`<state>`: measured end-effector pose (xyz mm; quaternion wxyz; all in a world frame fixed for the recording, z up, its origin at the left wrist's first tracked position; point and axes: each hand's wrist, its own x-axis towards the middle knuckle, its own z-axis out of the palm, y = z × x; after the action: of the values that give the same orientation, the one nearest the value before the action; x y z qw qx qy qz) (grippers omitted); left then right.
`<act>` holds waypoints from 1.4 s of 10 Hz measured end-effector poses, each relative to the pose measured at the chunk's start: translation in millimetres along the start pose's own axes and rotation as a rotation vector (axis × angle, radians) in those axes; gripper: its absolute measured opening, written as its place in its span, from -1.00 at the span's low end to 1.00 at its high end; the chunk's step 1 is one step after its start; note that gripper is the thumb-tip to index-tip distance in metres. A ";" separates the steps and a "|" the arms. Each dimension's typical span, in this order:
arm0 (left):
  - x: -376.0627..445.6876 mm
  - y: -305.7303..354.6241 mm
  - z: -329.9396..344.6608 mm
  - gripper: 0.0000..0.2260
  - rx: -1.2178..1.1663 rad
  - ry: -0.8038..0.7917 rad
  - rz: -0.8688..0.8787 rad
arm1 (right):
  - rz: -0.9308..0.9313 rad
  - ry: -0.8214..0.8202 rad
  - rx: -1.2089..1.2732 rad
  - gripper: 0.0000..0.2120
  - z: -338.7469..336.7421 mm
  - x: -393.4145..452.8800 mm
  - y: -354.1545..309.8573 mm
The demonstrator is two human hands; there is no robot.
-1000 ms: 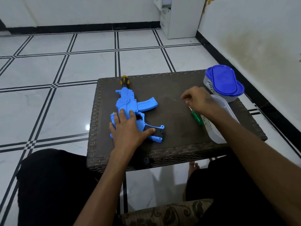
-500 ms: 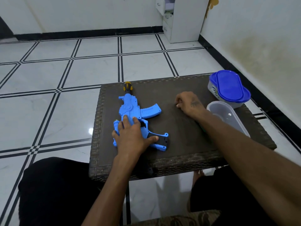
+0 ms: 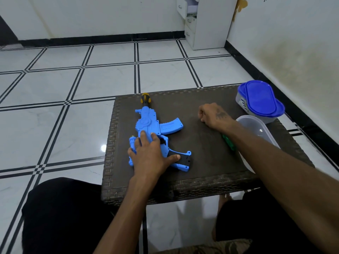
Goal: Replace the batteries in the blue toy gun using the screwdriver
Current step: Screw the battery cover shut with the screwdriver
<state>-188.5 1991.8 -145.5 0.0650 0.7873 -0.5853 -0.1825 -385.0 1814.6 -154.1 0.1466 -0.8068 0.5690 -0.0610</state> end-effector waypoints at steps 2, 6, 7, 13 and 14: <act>-0.1 -0.4 0.3 -0.07 -0.004 0.002 0.005 | 0.023 -0.071 -0.024 -0.86 -1.8 0.3 -4.8; -0.2 -2.2 1.3 -0.07 0.004 0.002 0.009 | -0.005 -0.048 0.050 -0.84 27.4 -49.4 -33.3; -0.5 -2.0 1.8 -0.07 0.004 0.009 0.012 | -0.031 -0.042 0.041 -0.85 29.6 -61.8 -33.3; -1.0 -2.4 2.3 -0.07 -0.004 0.011 0.013 | 0.001 -0.118 -0.055 -0.95 14.5 -64.0 -33.3; -0.4 -2.2 2.5 -0.06 -0.002 0.010 0.011 | -0.041 -0.155 -0.111 -0.91 12.9 -64.8 -35.4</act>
<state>-187.5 1993.1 -148.4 0.0697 0.7848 -0.5893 -0.1787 -372.0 1888.3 -151.1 0.1439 -0.8274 0.5420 0.0302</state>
